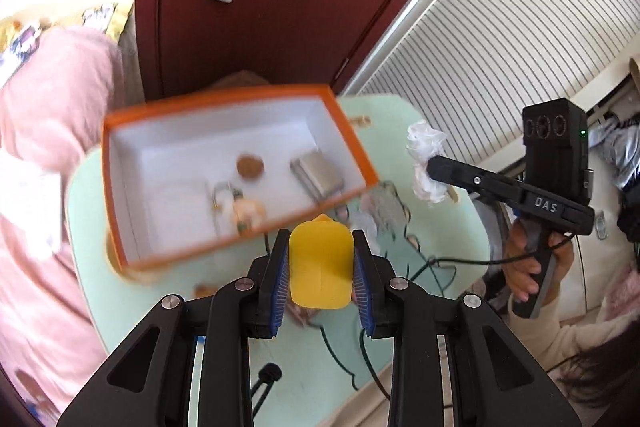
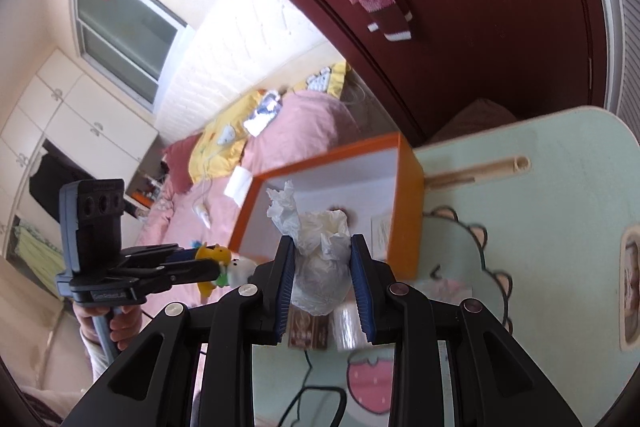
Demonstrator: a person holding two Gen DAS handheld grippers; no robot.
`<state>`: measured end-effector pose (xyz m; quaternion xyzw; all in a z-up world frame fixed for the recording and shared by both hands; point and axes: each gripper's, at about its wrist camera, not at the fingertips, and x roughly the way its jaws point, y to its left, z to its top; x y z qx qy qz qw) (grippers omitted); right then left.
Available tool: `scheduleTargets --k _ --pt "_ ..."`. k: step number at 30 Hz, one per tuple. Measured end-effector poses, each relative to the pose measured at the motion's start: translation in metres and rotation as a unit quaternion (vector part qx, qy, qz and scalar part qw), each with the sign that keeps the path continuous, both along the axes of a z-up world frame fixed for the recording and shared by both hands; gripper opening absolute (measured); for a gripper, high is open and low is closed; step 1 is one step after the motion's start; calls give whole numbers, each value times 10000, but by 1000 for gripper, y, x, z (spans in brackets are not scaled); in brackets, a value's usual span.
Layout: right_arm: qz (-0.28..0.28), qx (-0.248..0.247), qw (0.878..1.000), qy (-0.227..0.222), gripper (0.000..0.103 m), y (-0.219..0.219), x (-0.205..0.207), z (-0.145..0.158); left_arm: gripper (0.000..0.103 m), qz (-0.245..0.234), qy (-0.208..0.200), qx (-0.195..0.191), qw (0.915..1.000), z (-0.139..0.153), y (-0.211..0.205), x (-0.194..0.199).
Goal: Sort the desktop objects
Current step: 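Set the dog figure on the table with the left gripper while the right drops the tissue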
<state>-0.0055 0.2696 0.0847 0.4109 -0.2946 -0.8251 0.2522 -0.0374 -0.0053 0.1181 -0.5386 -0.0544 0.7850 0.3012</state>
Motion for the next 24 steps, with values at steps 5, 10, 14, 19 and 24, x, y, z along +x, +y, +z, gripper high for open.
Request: scheduleTargets --k 5,10,14,19,24 --pt "196 253 9988 -378 28 -10 33 -23 30 510 -134 116 9985 -32 -13 15" --pt "122 418 9952 -880 28 -16 46 -56 30 913 82 -187 9956 -48 -14 15" --pt "17 838 9911 -1033 28 -27 44 -75 31 966 132 -281 9948 -58 -8 12" --pt "-92 1169 9875 -1051 40 -39 38 -89 63 1197 -81 -5 9928 -65 -15 7" --pt "-170 1322 9890 -640 63 -34 42 -75 65 1368 258 277 9899 -49 -31 15"
